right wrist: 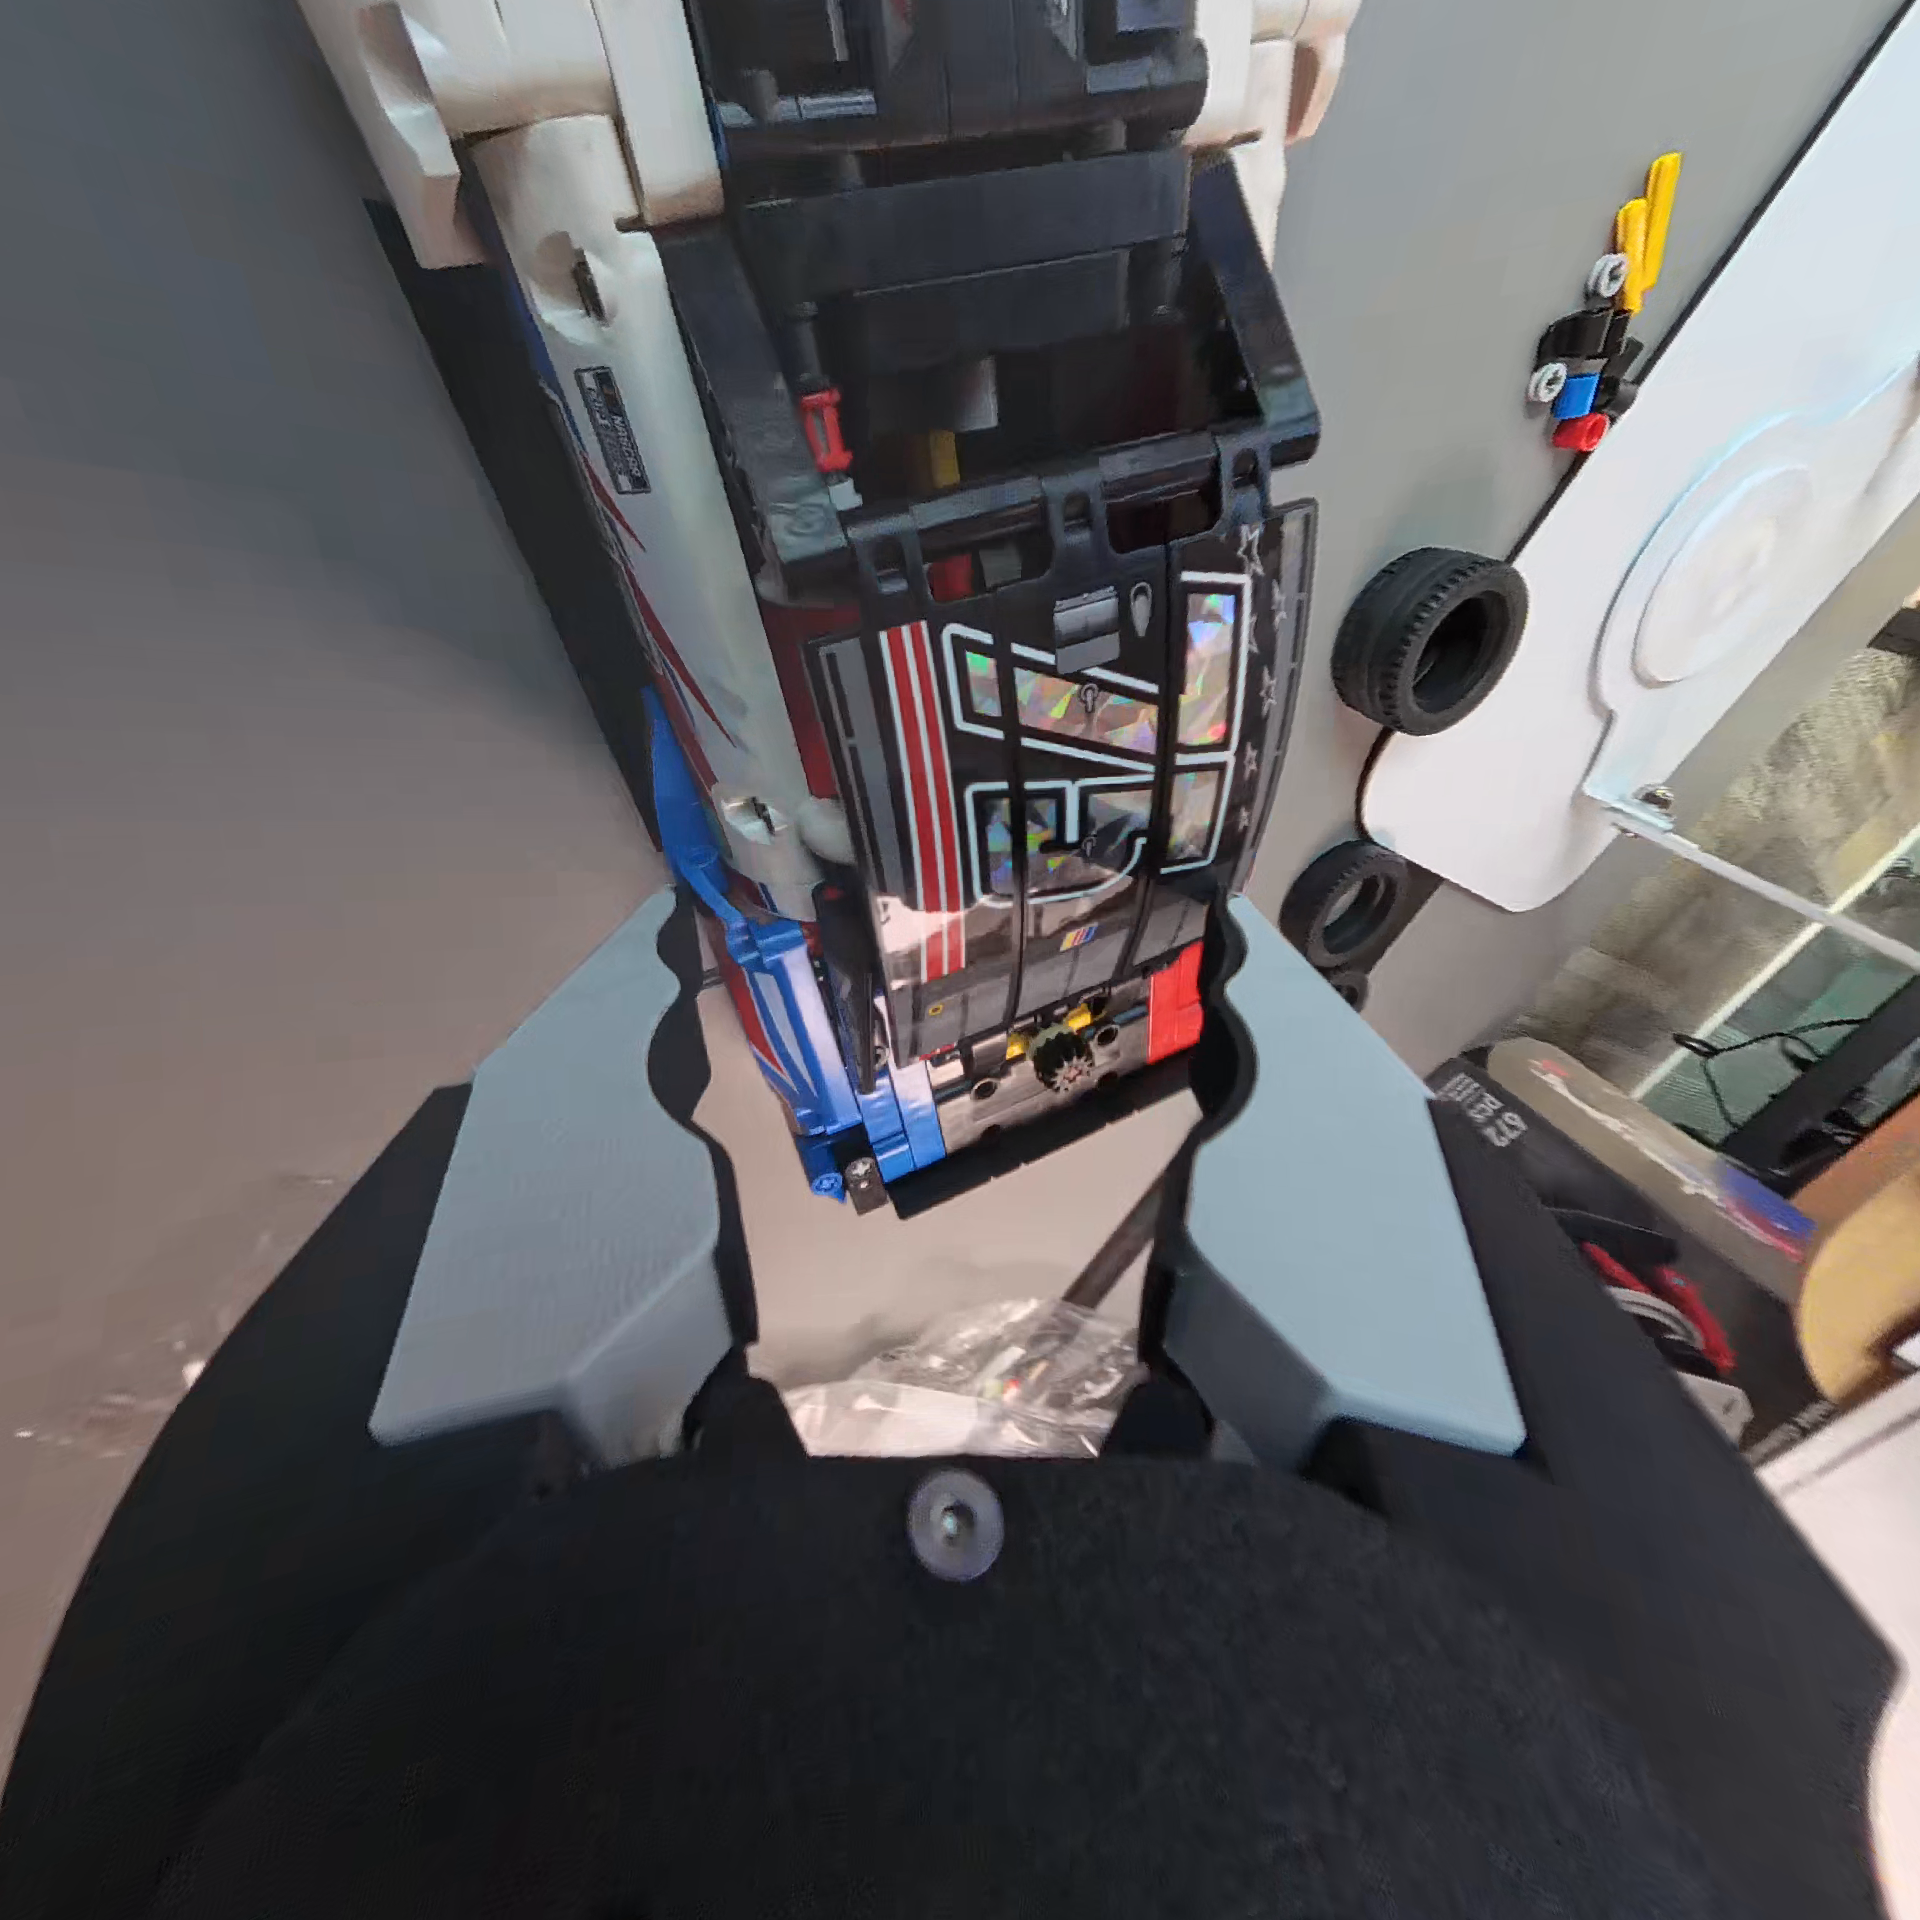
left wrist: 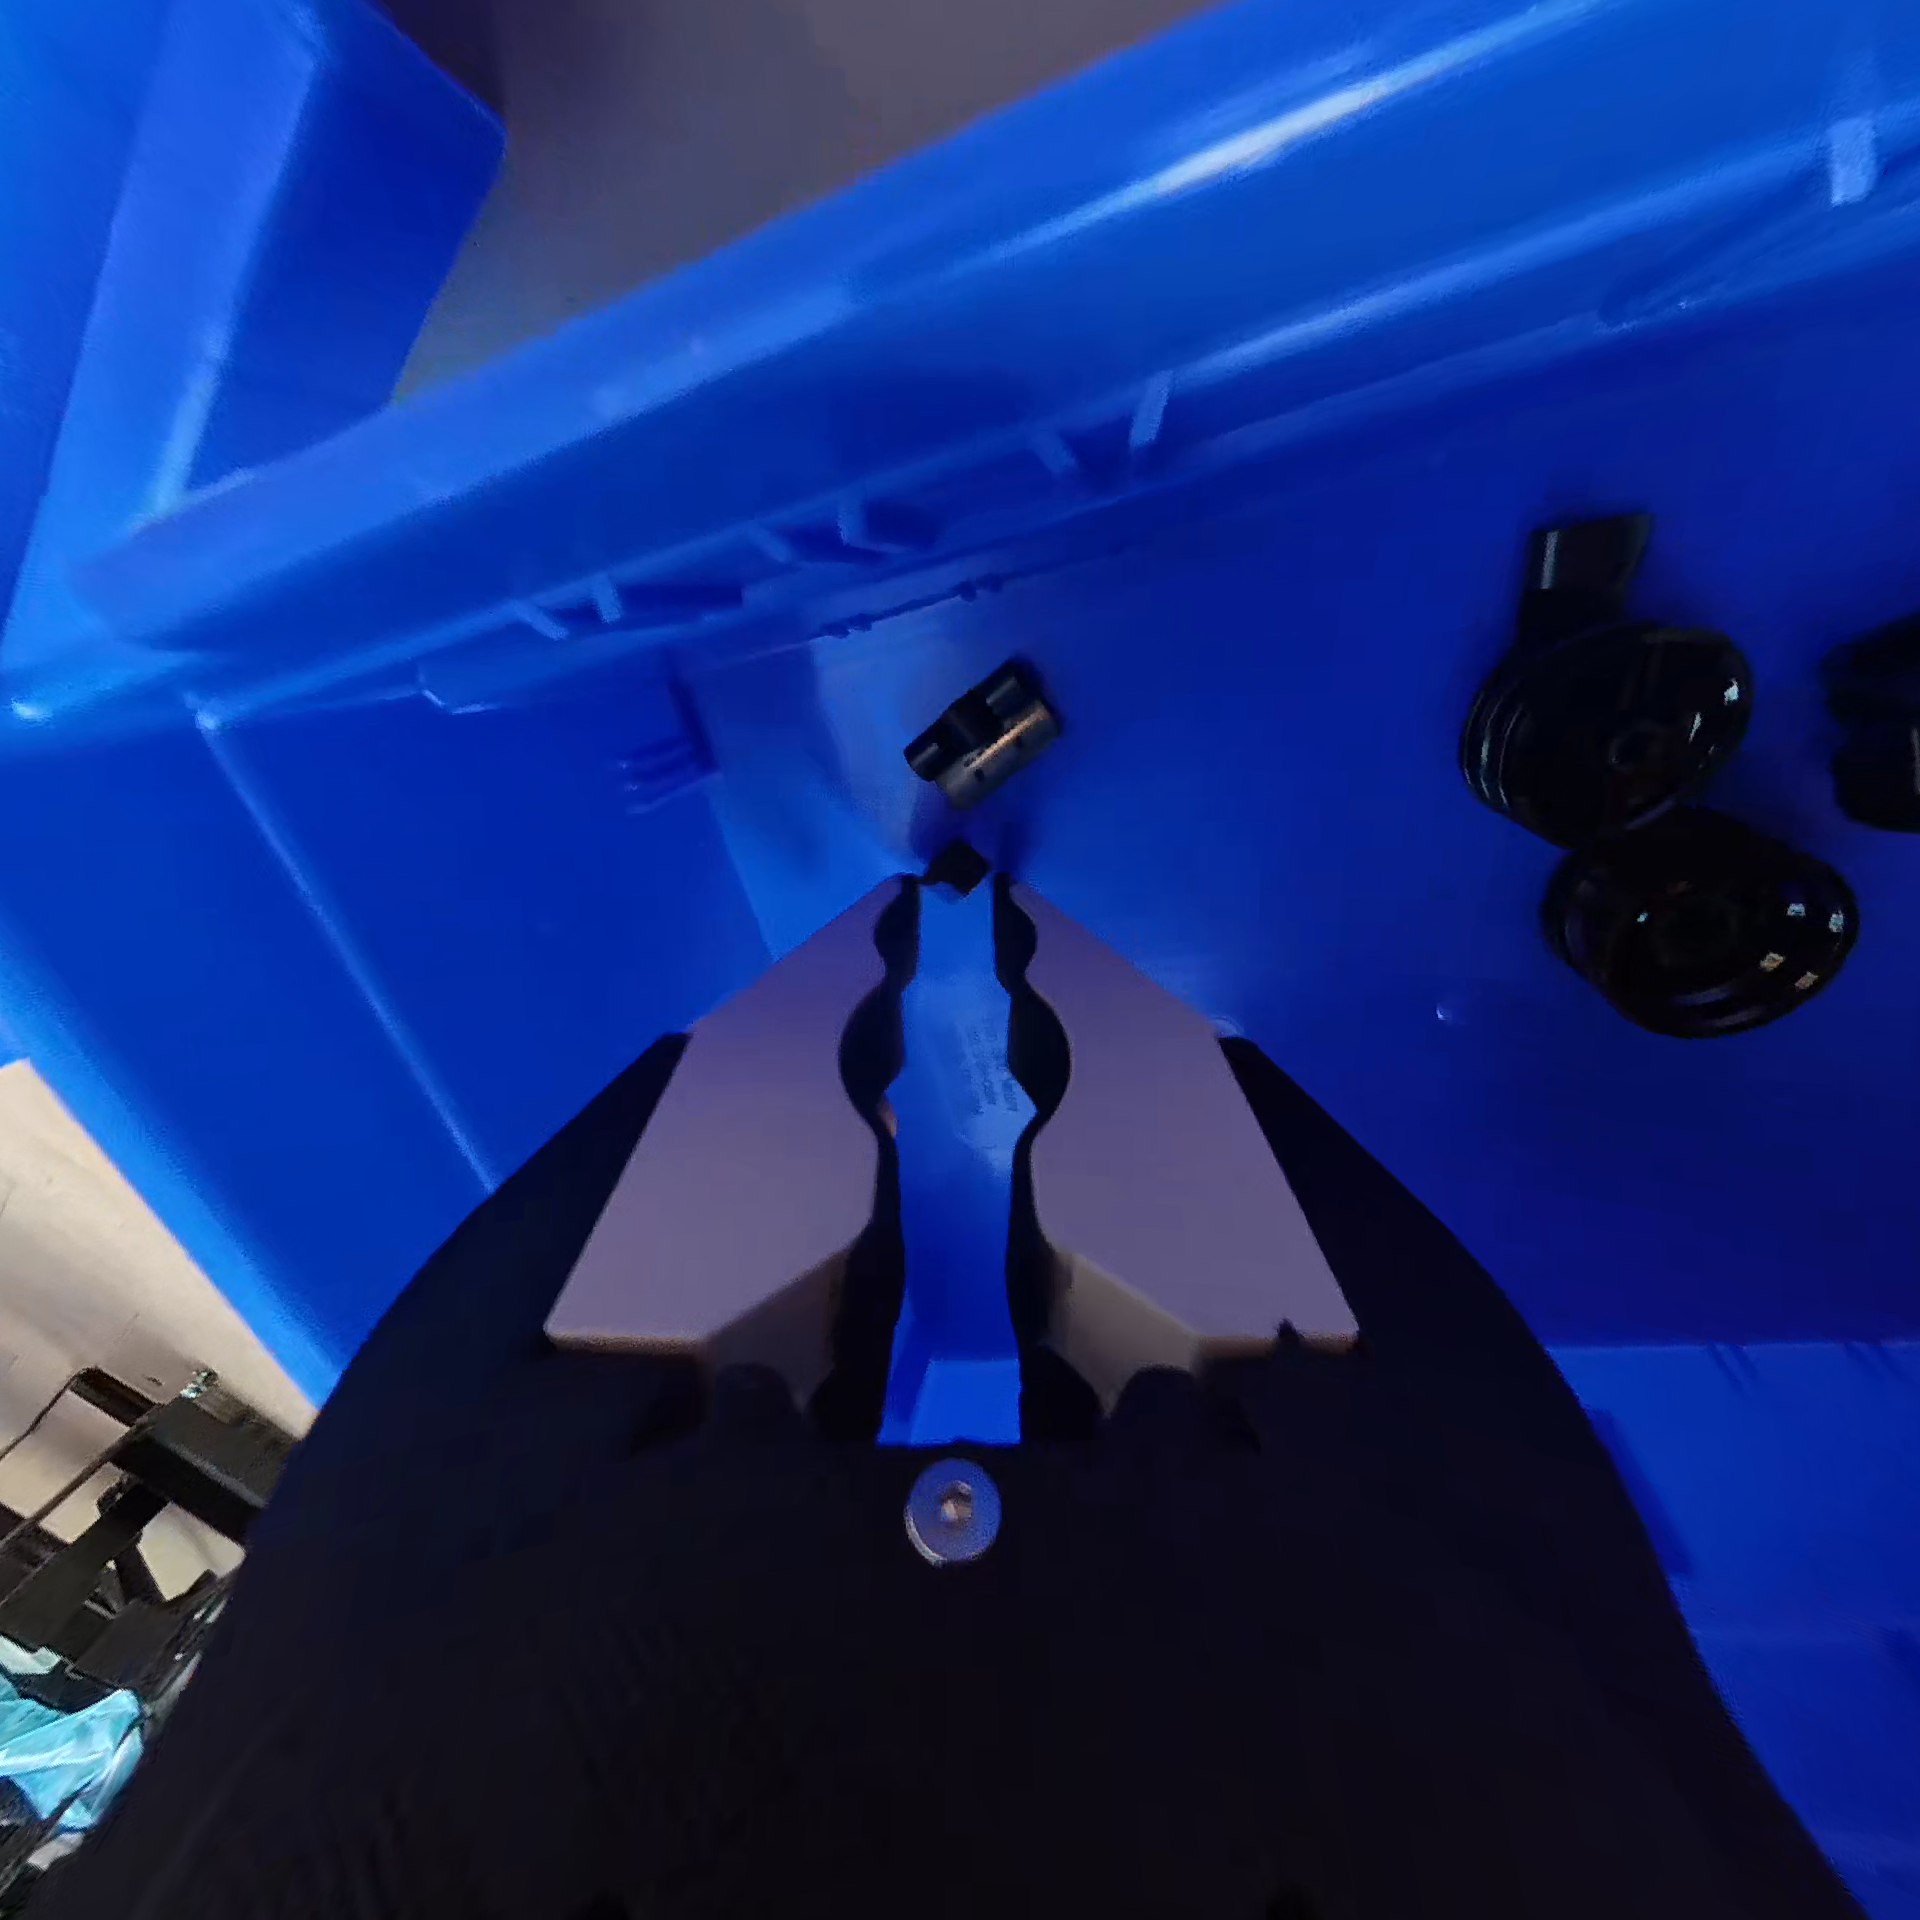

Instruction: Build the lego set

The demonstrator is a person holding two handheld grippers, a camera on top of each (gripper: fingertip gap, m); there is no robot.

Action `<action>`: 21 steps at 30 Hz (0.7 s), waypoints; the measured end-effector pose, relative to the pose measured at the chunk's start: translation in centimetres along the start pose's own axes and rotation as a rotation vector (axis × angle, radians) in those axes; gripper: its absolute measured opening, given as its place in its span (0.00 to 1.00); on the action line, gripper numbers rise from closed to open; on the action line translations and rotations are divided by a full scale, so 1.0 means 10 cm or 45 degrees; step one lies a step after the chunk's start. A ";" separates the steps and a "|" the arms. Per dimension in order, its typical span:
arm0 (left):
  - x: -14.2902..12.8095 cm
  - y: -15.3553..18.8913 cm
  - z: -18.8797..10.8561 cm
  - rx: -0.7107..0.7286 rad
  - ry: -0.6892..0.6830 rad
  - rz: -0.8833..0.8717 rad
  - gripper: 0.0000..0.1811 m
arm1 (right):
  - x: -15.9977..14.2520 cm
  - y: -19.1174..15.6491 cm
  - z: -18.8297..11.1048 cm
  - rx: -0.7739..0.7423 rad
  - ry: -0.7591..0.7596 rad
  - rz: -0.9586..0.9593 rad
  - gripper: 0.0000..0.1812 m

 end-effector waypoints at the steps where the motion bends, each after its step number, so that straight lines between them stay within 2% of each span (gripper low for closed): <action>1: -0.01 0.03 0.01 -0.022 -0.003 -0.012 0.00 | -0.01 0.04 0.03 -0.028 -0.023 -0.044 0.50; 4: -0.02 0.11 -0.01 -0.022 0.026 -0.051 0.00 | -0.02 0.15 0.01 -0.063 -0.019 -0.018 0.48; 6: -0.03 0.24 -0.10 -0.003 0.060 -0.036 0.00 | 0.07 0.21 -0.14 -0.016 0.149 0.178 0.50; 8: 0.03 0.42 -0.31 0.039 0.149 -0.003 0.00 | 0.23 0.27 -0.34 0.033 0.352 0.352 0.52; 10: 0.21 0.69 -0.64 0.067 0.335 0.003 0.00 | 0.46 0.30 -0.49 0.120 0.528 0.471 0.53; 13: 0.63 1.31 -1.11 0.065 0.593 0.114 0.00 | 0.87 0.35 -0.50 0.242 0.655 0.519 0.53; 15: 0.94 1.83 -1.31 0.011 0.724 0.222 0.00 | 1.14 0.44 -0.40 0.265 0.677 0.484 0.53; 17: 1.22 2.35 -1.35 -0.076 0.802 0.333 0.00 | 1.36 0.52 -0.22 0.358 0.630 0.448 0.53; 21: 1.62 3.12 -1.11 -0.255 0.820 0.437 0.00 | 1.53 0.39 0.17 0.625 0.304 0.307 0.49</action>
Point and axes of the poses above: each gripper's, where its closed fingertips meet, z out along the fingers, x out of its top, y = z × x across the jaws, the point moved 7 cm from there along -z, back along the fingers, and after that the axes turned 3 degrees about y, right-handed, at the moved point
